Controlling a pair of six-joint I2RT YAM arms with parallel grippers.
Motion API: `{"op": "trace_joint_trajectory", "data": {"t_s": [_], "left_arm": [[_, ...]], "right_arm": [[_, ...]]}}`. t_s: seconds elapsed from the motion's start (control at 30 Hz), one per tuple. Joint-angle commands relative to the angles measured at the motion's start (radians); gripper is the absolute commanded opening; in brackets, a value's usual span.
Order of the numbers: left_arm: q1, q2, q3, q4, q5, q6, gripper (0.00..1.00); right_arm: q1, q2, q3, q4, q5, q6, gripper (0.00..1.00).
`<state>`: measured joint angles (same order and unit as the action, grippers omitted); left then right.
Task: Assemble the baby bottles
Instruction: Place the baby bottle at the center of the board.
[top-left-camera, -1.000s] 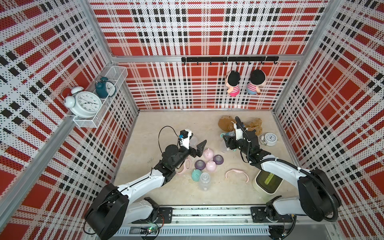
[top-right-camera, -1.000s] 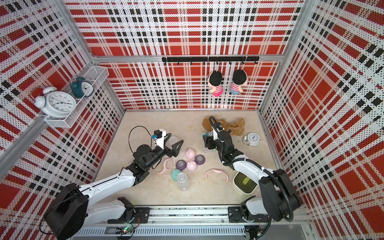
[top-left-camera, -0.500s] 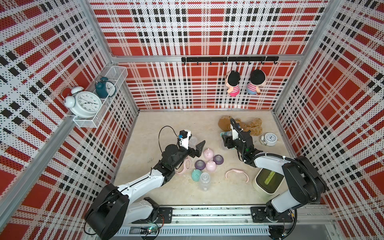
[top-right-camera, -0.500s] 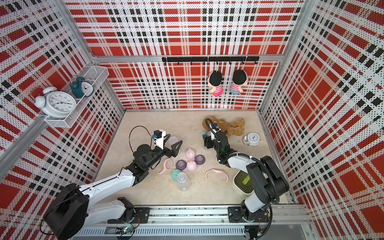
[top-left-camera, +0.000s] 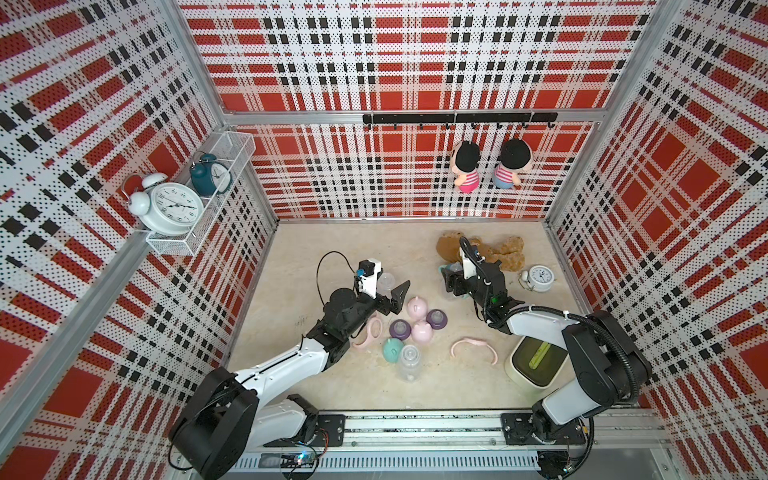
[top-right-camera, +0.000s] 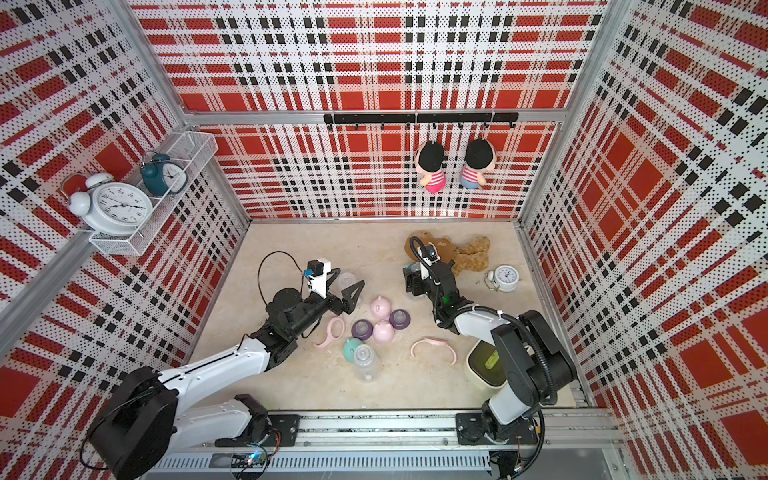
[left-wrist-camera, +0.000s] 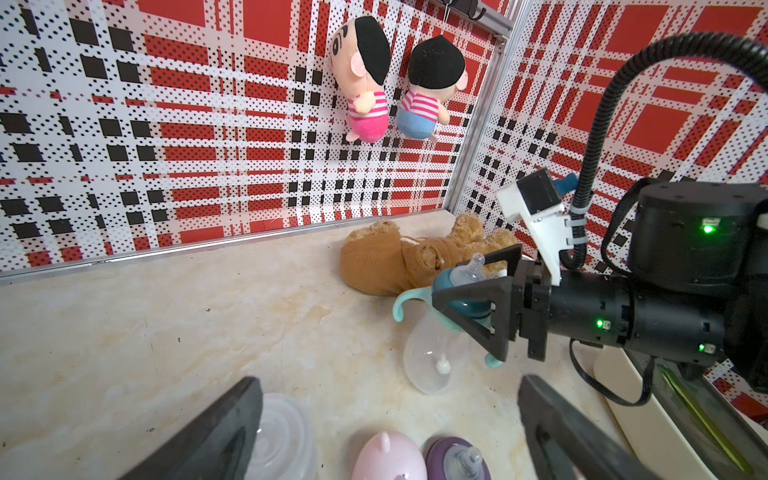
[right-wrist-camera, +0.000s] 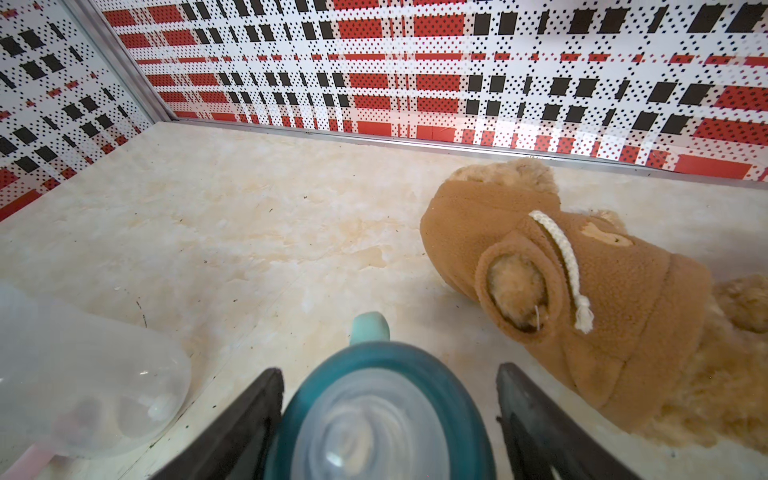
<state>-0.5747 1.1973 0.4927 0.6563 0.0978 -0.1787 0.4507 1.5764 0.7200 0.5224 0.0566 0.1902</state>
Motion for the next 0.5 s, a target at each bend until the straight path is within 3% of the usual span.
{"op": "trace_joint_trajectory", "data": {"t_s": [0.0,0.2,0.47], "left_arm": [[0.007,-0.008,-0.008,-0.004,0.007,-0.001,0.98],[0.011,-0.011,-0.009,-0.011,0.008,-0.002,0.98],[0.069,-0.016,-0.011,-0.02,0.054,-0.035,0.98]], "right_arm": [[0.009,-0.006,-0.005,0.023,-0.004,-0.022,0.83],[0.009,-0.053,0.041,-0.112,-0.031,-0.015,0.97],[0.019,-0.183,0.125,-0.387,-0.061,-0.006,1.0]]}}
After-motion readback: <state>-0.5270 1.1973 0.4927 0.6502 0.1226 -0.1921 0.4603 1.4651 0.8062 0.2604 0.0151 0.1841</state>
